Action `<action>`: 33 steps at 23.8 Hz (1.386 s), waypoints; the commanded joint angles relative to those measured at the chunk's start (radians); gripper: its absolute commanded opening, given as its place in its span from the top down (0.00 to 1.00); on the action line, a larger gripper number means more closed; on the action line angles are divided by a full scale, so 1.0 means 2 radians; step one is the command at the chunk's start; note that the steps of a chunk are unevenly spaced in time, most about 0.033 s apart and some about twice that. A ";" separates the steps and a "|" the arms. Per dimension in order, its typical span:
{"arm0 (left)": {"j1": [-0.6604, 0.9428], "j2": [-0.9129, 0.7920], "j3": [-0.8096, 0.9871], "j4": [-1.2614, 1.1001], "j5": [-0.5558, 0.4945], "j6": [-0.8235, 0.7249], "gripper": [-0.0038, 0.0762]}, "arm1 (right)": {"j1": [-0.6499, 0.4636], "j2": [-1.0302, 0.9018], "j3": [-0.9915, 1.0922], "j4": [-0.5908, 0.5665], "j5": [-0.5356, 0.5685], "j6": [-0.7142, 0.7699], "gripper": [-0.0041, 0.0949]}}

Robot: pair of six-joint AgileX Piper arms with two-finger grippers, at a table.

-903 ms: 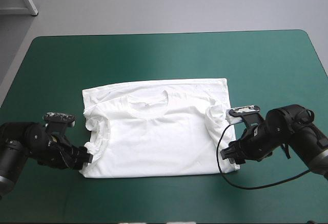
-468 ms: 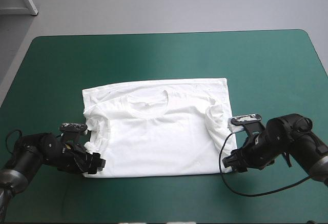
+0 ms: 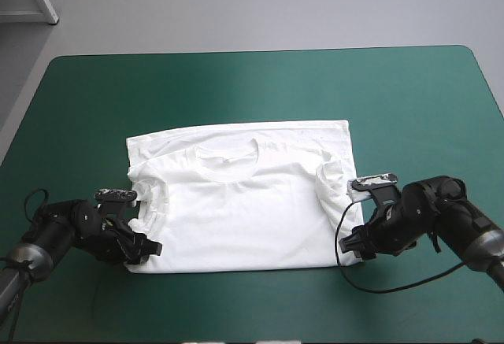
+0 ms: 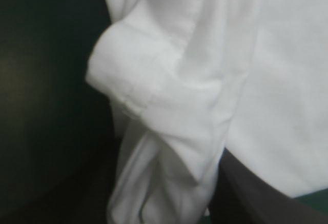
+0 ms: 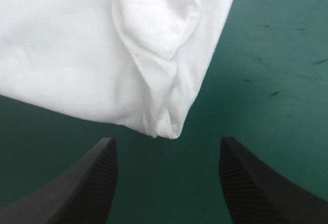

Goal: Fold the cloth

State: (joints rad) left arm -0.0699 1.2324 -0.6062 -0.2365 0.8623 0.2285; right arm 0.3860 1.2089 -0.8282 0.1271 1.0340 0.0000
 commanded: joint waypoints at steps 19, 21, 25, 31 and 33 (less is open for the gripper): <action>-0.003 0.008 0.003 -0.056 0.008 0.001 0.96 | 0.022 0.098 -0.009 0.053 -0.040 -0.027 0.94; -0.003 -0.003 0.002 -0.056 0.008 0.002 0.96 | 0.022 0.098 -0.009 0.039 -0.061 -0.027 0.97; -0.003 -0.053 -0.039 -0.033 0.033 -0.008 0.96 | 0.022 0.071 -0.021 0.017 -0.053 -0.022 0.97; -0.003 -0.073 -0.190 0.004 0.112 -0.047 0.96 | 0.022 0.005 -0.111 -0.027 -0.018 0.005 0.97; -0.003 -0.064 -0.227 0.013 0.094 -0.050 0.96 | 0.022 0.010 -0.149 -0.052 -0.042 0.005 0.97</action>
State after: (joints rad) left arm -0.0691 1.1035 -0.9703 -0.2179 1.0912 0.1471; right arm 0.4275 1.2489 -1.0424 0.0694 1.0056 0.0080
